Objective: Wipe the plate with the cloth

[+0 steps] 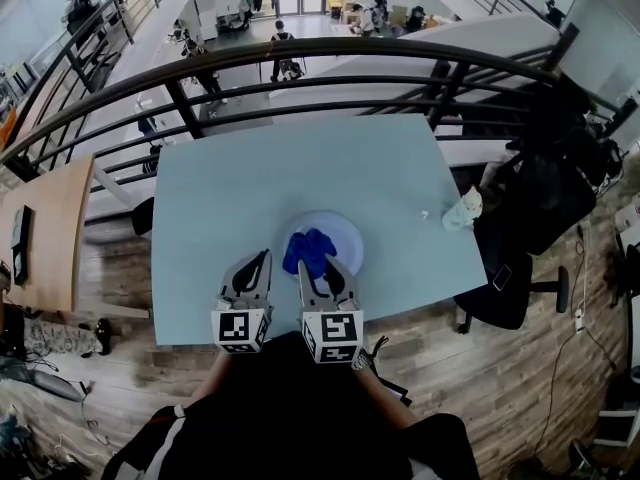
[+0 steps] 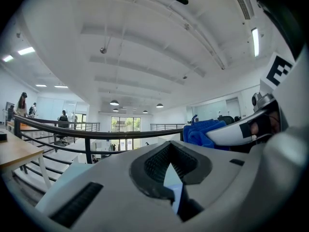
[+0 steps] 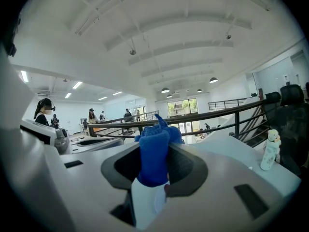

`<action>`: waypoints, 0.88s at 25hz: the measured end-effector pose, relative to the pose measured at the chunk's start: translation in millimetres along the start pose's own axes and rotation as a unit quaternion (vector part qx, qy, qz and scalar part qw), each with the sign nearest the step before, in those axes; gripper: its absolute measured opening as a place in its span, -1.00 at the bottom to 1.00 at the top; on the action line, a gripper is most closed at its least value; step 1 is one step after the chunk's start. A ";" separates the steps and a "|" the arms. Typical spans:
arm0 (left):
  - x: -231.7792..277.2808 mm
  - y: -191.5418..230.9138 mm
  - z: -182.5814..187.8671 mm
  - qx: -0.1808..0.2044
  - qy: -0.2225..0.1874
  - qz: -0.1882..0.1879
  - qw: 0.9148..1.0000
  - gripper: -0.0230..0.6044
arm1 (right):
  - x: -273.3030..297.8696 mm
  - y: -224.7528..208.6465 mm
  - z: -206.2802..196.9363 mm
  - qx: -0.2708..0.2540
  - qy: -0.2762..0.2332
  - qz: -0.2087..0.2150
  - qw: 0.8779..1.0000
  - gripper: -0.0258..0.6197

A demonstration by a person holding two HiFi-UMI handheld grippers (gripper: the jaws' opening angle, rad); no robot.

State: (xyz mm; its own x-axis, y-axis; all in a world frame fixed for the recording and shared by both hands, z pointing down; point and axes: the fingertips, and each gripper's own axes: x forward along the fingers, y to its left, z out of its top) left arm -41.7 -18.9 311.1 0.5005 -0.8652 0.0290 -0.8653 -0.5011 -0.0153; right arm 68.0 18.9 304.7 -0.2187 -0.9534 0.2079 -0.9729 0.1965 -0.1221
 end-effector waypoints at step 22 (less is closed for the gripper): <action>-0.8 7.6 -6.0 0.002 0.000 -0.003 1.000 -0.92 | 10.8 10.9 -3.5 -0.002 0.009 0.009 1.000 -0.55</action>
State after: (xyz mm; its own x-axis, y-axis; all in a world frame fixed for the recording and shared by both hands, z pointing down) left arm -48.8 -21.8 317.0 0.5055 -0.8624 0.0291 -0.8623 -0.5061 -0.0197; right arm 54.8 11.5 309.1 -0.2370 -0.9457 0.2225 -0.9691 0.2140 -0.1225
